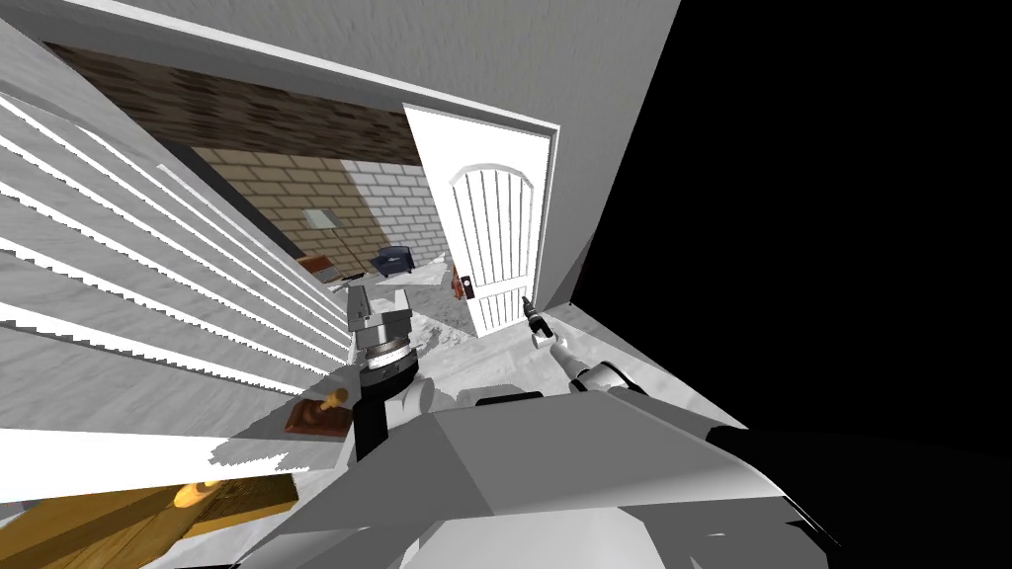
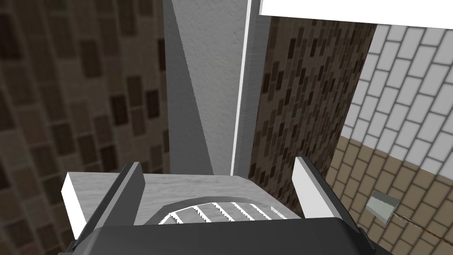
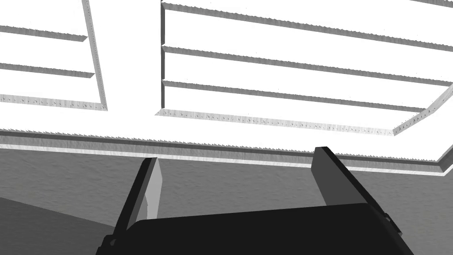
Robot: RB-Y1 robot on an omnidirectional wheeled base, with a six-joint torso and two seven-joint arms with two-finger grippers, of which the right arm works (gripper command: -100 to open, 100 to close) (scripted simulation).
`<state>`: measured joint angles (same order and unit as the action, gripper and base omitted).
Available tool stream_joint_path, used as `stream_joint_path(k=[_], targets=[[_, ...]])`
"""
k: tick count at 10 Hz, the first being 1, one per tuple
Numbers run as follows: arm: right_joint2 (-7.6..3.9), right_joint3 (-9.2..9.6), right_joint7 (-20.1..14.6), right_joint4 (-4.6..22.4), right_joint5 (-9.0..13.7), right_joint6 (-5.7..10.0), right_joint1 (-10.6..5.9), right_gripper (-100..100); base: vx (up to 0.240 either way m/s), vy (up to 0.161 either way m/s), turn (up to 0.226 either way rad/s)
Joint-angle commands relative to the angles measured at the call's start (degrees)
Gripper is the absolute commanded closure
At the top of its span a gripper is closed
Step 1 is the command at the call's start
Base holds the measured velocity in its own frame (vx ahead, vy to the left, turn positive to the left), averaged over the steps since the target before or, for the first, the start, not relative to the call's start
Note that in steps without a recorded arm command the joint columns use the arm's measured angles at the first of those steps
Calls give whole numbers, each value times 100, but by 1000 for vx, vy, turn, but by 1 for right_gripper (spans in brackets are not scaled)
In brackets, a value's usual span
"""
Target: Pull the door open
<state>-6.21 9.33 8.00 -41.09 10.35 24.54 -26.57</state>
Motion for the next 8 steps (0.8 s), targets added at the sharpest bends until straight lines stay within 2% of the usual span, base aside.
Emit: stream_joint_path(k=[1,2,3,4,6,7,8], targets=[[-64,-15,22,172,13,83,-95,-100,-87,-72,28],[-64,-15,22,172,13,83,-95,-100,-37,-31,1],[-237,-50,96,190,42,90,-132,-100,-71,-41,88],[-318,-68,133,200,57,95,-151,-100,-101,-69,107],[-318,-68,133,200,57,95,-151,-100,-62,-40,3],[-479,-110,214,227,97,109,-192,-100,-83,2,157],[-585,-149,282,256,136,123,-226,-100,-126,9,160]])
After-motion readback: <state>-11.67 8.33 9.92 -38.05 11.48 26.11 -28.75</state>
